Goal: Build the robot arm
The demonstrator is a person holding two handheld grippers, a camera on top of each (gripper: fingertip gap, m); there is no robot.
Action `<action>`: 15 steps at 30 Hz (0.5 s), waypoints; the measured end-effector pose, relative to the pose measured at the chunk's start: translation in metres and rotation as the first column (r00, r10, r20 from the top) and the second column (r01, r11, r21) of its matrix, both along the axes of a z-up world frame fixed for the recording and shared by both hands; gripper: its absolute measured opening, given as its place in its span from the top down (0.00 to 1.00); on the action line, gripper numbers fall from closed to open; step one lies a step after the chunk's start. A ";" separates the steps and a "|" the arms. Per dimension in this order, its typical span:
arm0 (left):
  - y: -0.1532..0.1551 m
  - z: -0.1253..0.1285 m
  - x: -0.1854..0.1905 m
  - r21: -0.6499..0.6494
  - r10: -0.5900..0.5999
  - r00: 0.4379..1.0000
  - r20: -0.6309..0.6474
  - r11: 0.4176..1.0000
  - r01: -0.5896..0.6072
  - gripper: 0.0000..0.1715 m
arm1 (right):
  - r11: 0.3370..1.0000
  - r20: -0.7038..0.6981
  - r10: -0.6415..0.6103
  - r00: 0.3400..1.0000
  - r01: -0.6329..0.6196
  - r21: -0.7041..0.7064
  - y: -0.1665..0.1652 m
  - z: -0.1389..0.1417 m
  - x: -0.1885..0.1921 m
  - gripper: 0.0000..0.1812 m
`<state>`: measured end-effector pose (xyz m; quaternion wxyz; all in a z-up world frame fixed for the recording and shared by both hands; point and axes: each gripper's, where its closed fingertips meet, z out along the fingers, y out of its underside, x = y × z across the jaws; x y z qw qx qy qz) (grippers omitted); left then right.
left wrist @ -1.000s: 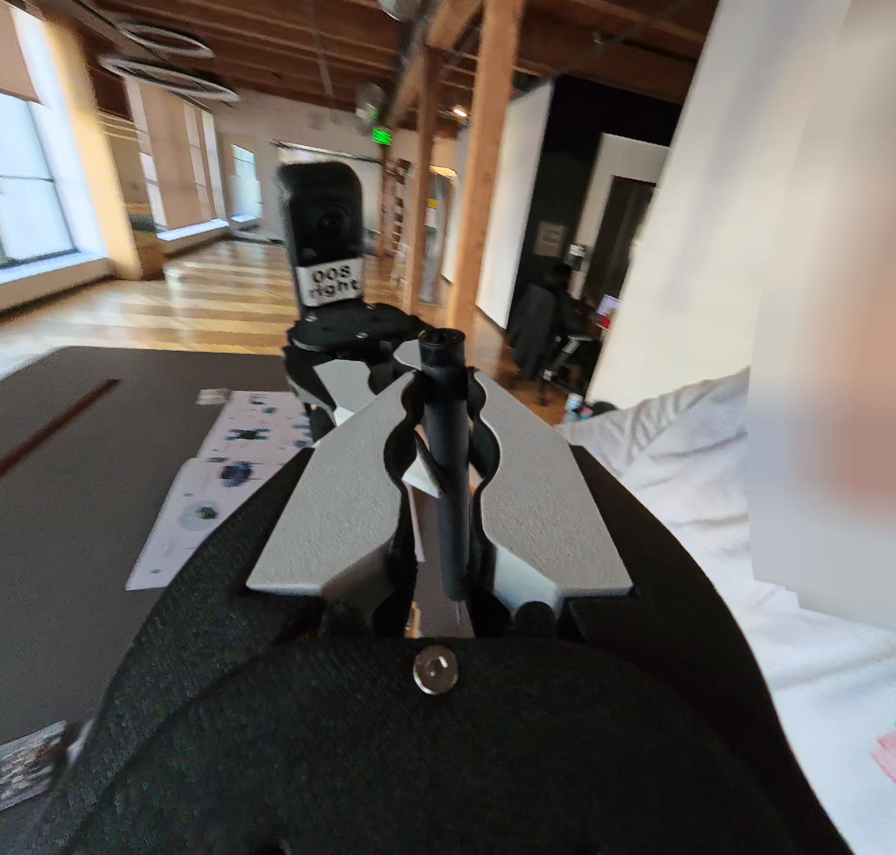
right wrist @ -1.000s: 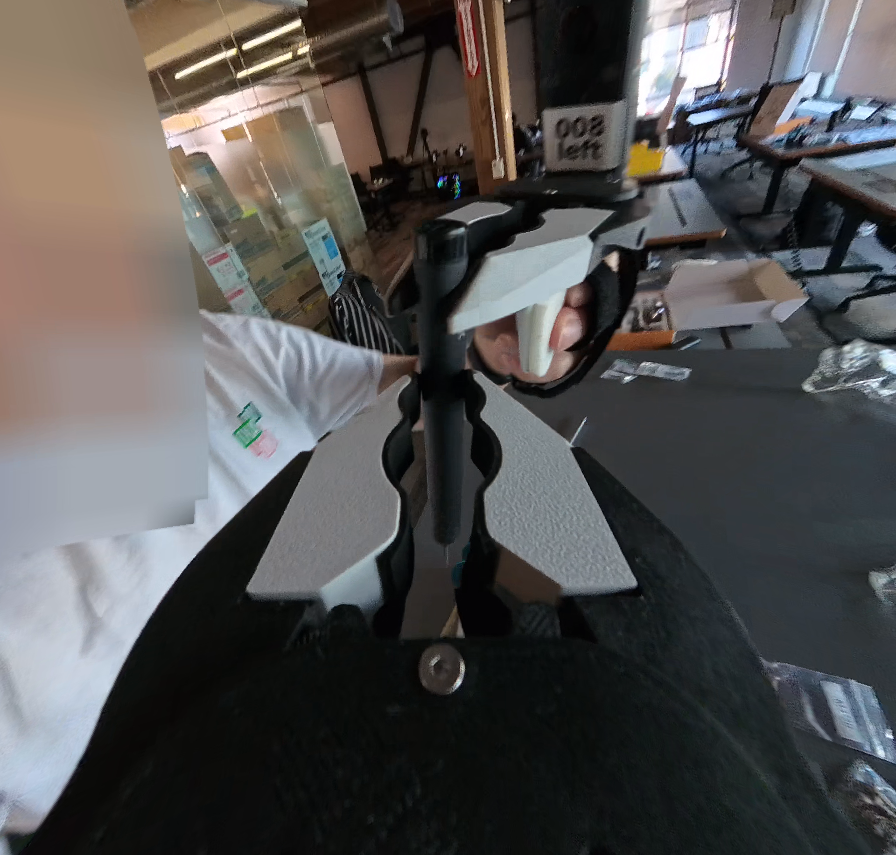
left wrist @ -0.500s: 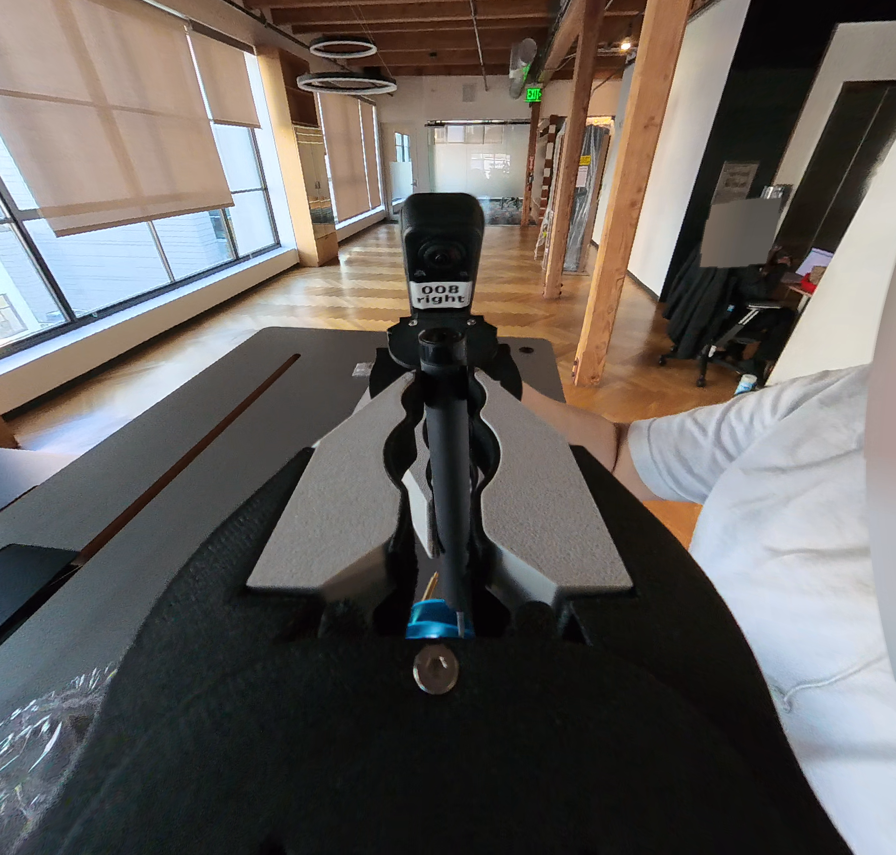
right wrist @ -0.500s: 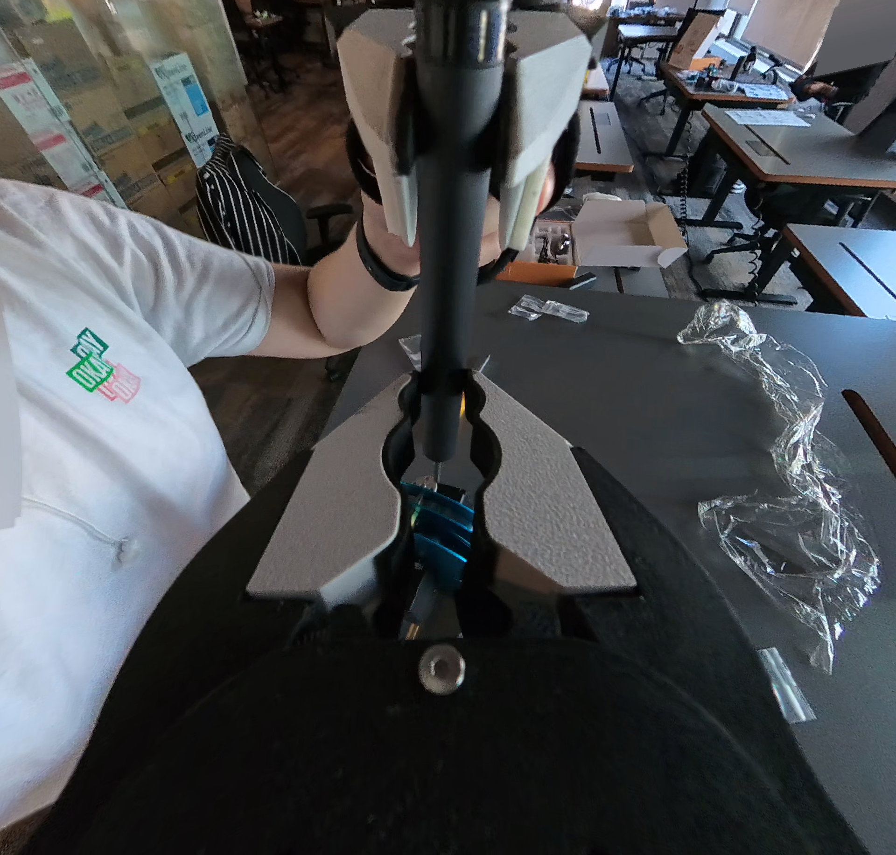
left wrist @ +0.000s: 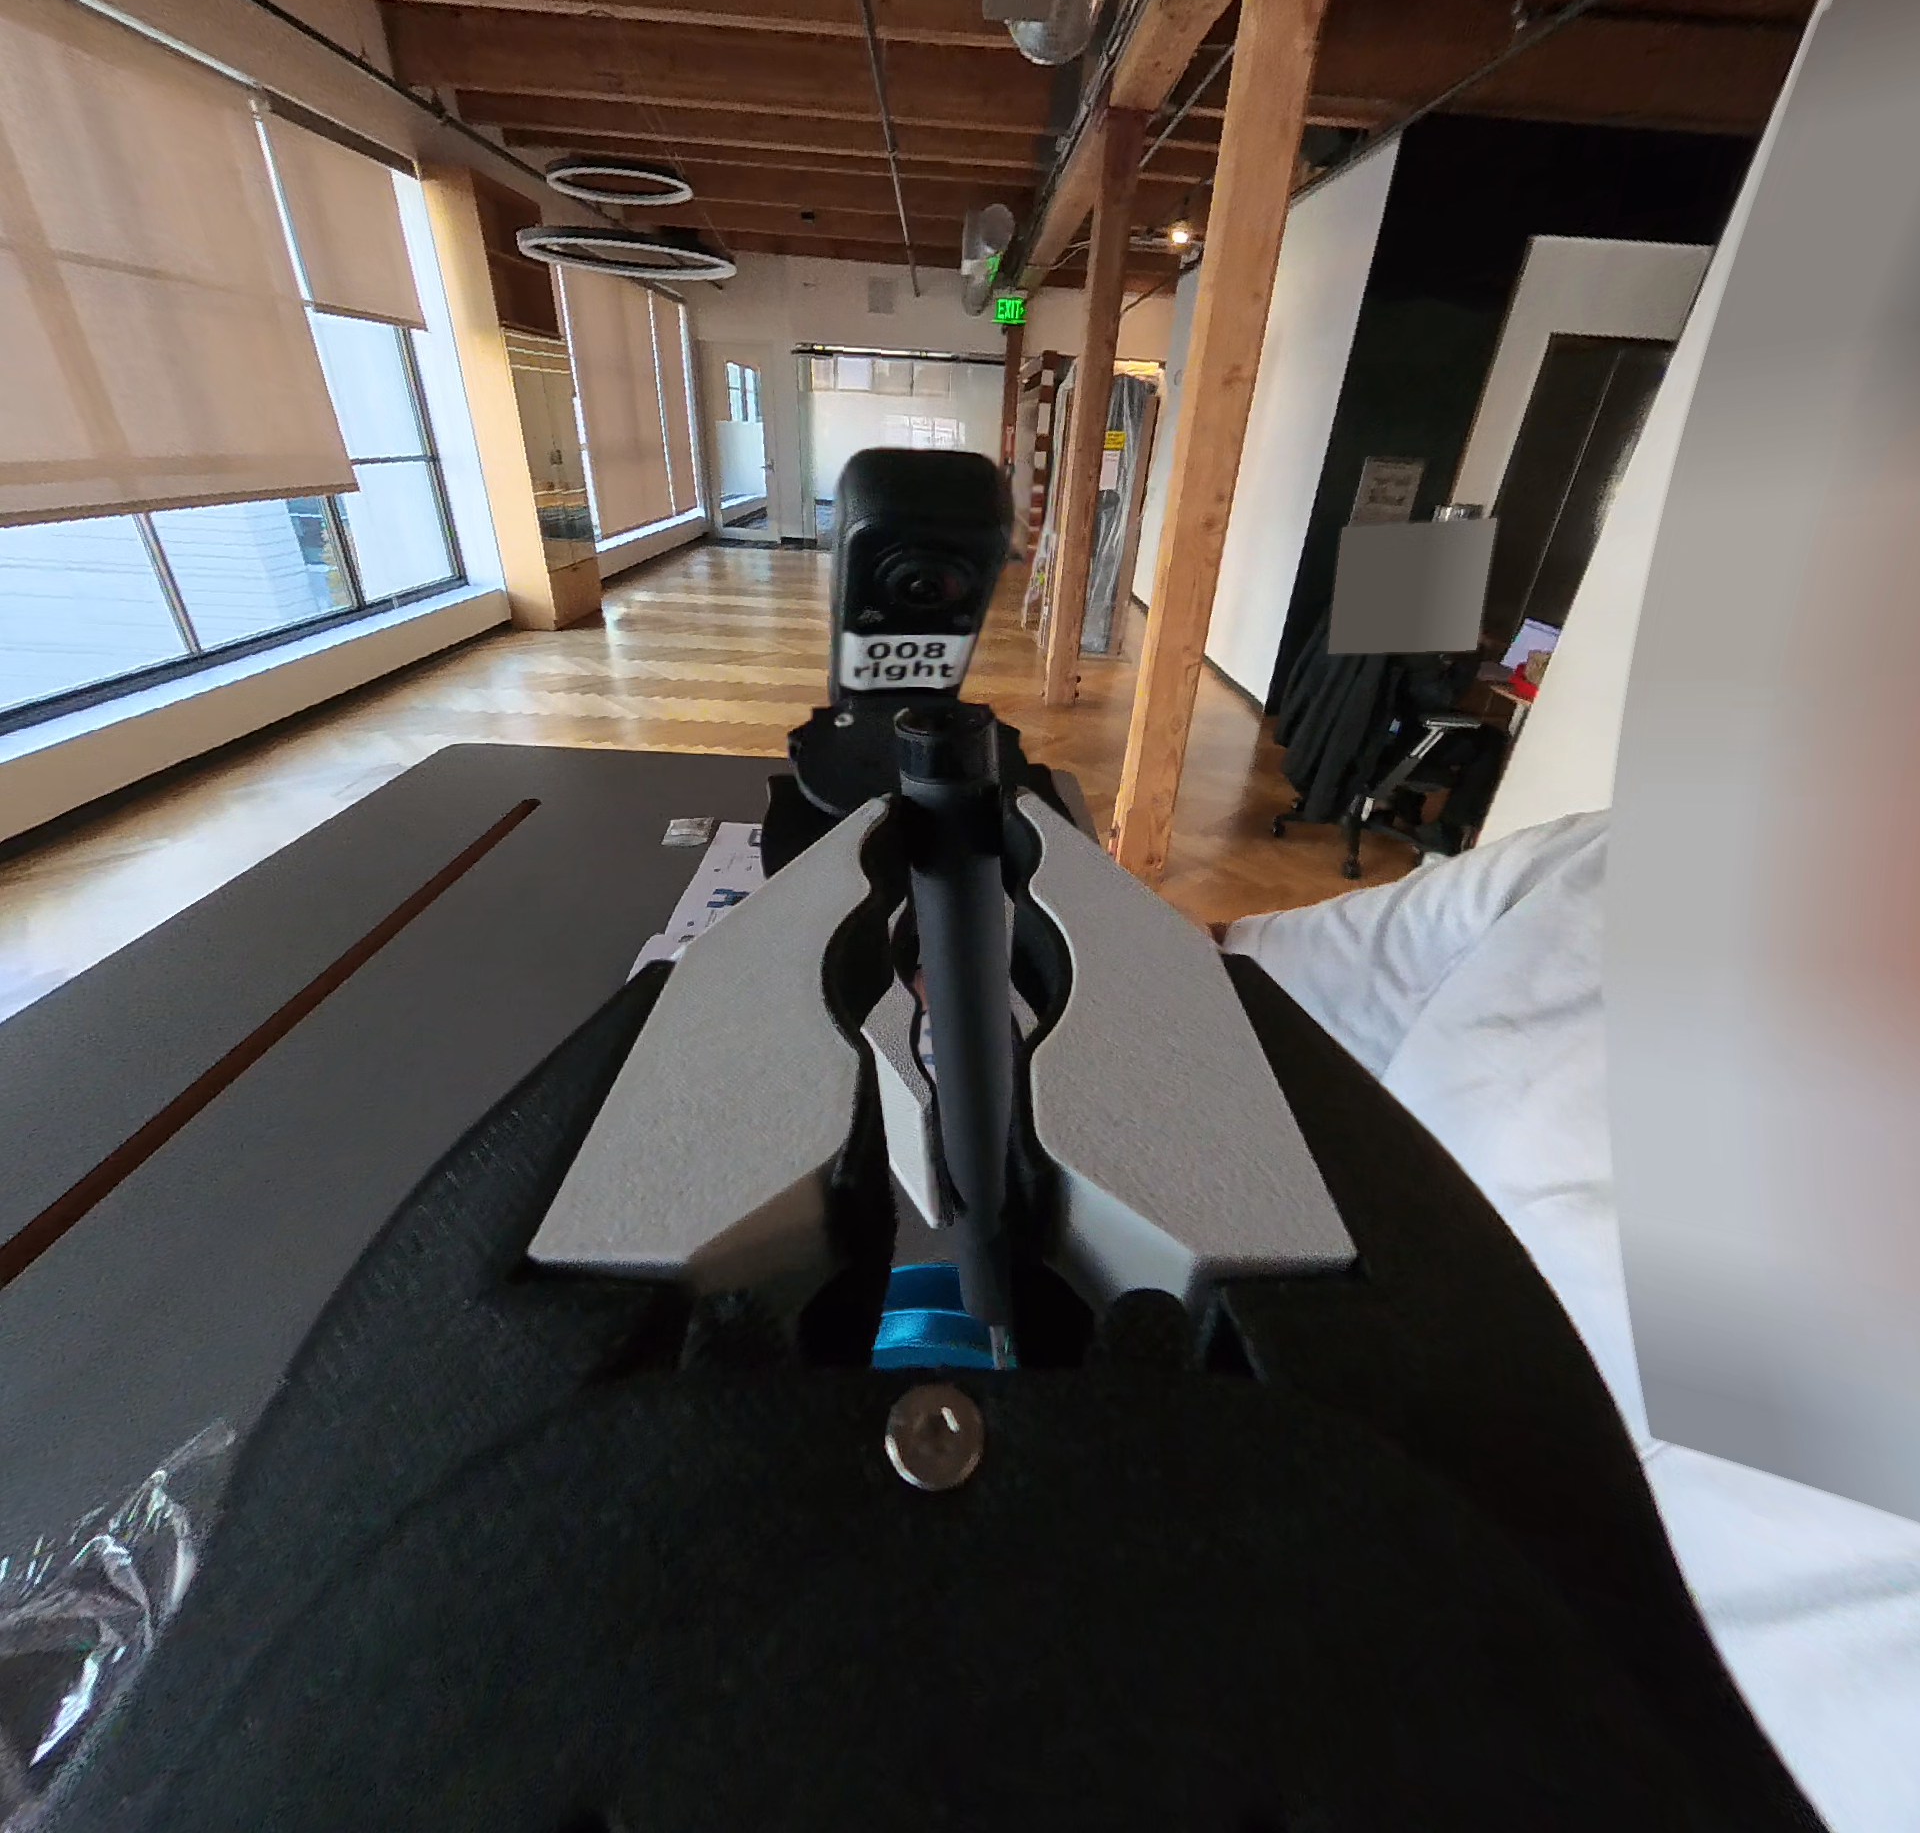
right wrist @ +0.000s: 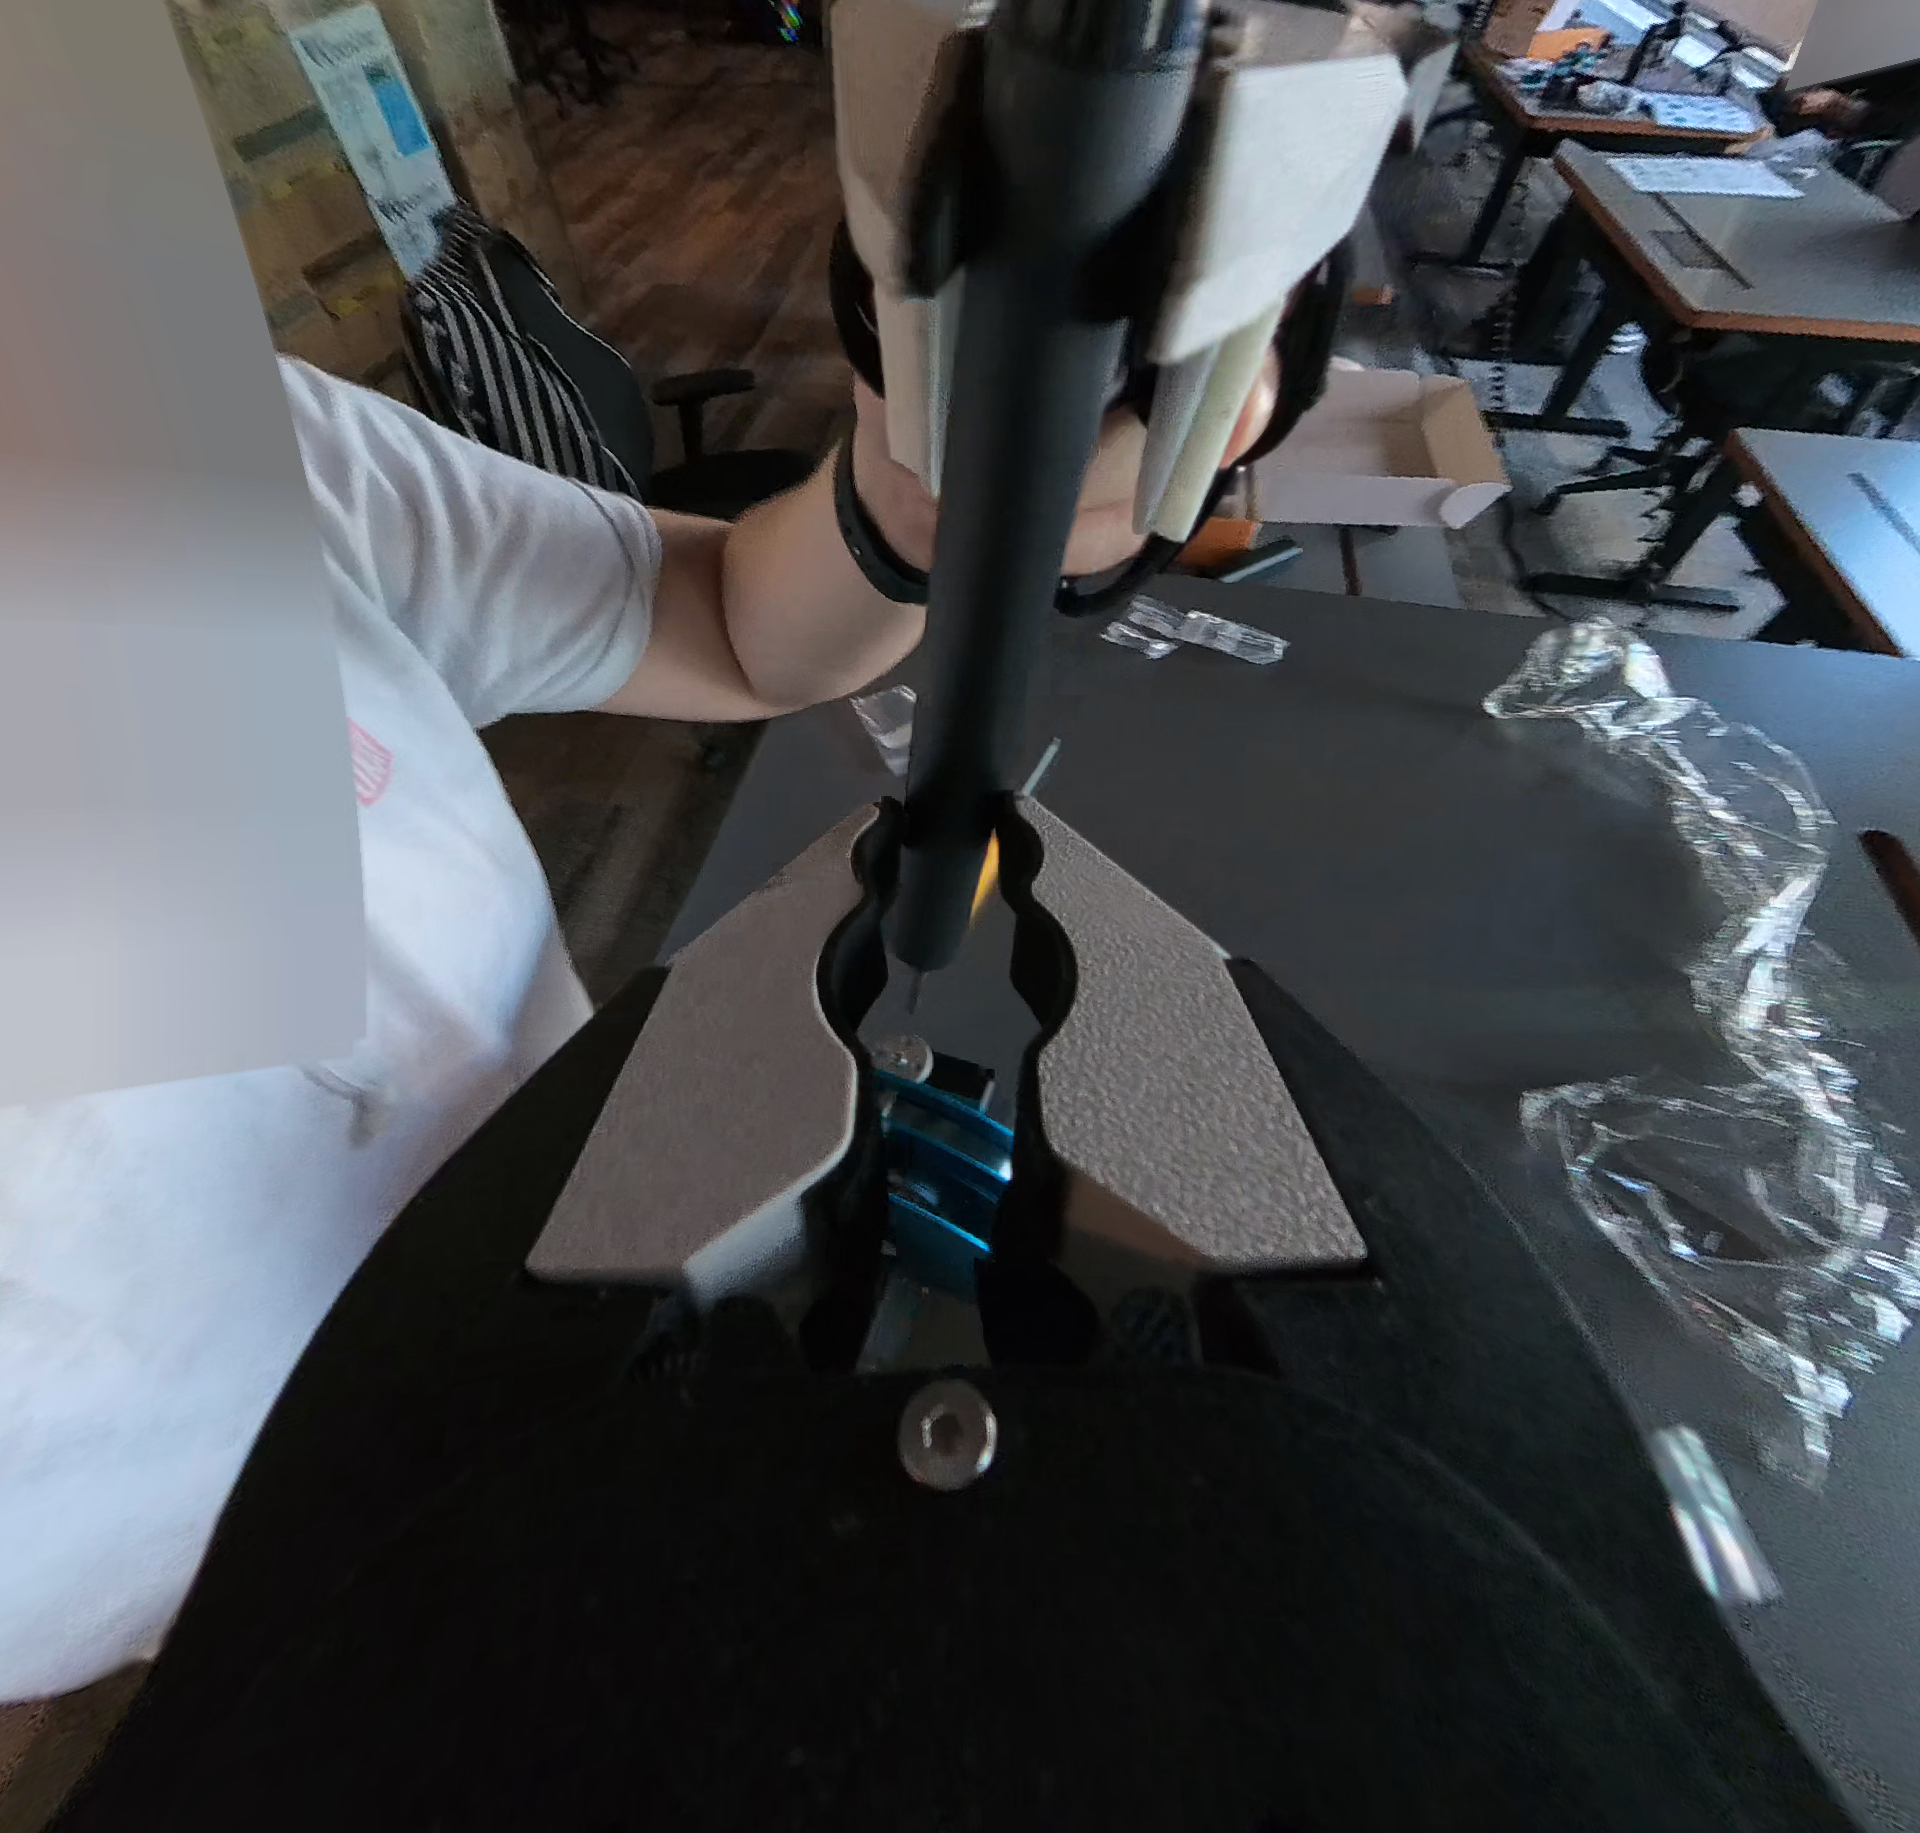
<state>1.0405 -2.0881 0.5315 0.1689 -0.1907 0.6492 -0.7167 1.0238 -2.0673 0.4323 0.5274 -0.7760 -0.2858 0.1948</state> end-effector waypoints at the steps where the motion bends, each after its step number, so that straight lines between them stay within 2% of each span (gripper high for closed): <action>1: 0.001 0.000 0.001 -0.013 0.001 1.000 -0.007 1.000 -0.002 0.92 | 1.000 -0.046 0.005 0.999 -0.006 -0.011 0.000 0.001 0.001 0.91; 5: 0.003 -0.003 0.009 0.000 0.037 0.999 -0.007 0.999 -0.037 0.92 | 0.999 -0.188 -0.009 0.982 -0.001 -0.050 0.005 0.002 0.010 0.91; 15: 0.007 -0.001 0.008 -0.014 0.043 0.999 -0.015 0.999 -0.043 0.92 | 0.999 -0.113 -0.041 0.993 0.040 -0.008 0.004 0.004 0.009 0.91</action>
